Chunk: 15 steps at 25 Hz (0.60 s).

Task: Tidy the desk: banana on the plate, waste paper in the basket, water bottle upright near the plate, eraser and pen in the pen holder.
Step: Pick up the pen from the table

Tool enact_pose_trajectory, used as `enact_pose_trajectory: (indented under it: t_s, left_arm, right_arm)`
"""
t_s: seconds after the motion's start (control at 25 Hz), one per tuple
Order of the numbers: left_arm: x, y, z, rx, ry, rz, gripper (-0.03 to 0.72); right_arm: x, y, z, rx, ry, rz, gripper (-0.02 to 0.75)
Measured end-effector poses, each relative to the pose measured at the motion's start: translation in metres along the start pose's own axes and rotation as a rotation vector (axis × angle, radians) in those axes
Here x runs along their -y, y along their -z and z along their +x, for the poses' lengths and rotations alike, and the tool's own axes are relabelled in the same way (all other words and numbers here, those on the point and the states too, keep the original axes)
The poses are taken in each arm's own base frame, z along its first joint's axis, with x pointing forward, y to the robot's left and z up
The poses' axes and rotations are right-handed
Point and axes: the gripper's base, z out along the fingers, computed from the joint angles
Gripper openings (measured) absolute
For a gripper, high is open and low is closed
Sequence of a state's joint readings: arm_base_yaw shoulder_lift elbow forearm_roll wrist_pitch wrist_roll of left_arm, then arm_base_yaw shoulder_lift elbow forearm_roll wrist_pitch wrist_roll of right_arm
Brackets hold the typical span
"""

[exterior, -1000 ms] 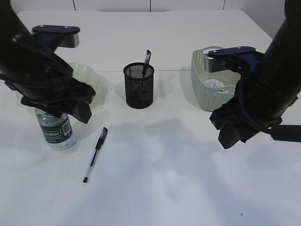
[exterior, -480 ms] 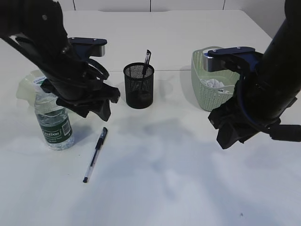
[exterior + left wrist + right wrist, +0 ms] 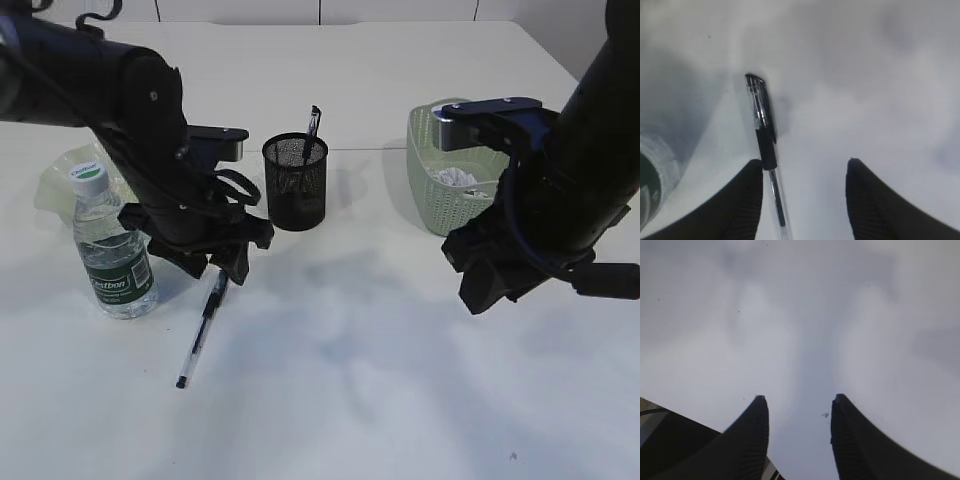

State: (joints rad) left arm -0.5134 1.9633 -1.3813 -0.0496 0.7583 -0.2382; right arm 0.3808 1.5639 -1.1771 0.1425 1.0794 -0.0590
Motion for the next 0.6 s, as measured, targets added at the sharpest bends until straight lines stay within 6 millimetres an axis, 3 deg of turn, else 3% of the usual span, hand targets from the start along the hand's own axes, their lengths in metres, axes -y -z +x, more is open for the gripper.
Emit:
enact_pose_trajectory:
  t_s: [0.6]
  left_arm:
    - [-0.004,-0.041,0.004,-0.040,0.072,-0.040,0.370]
  right_arm:
    - [0.000,0.000,-0.001,0.014,0.002,0.001,0.318]
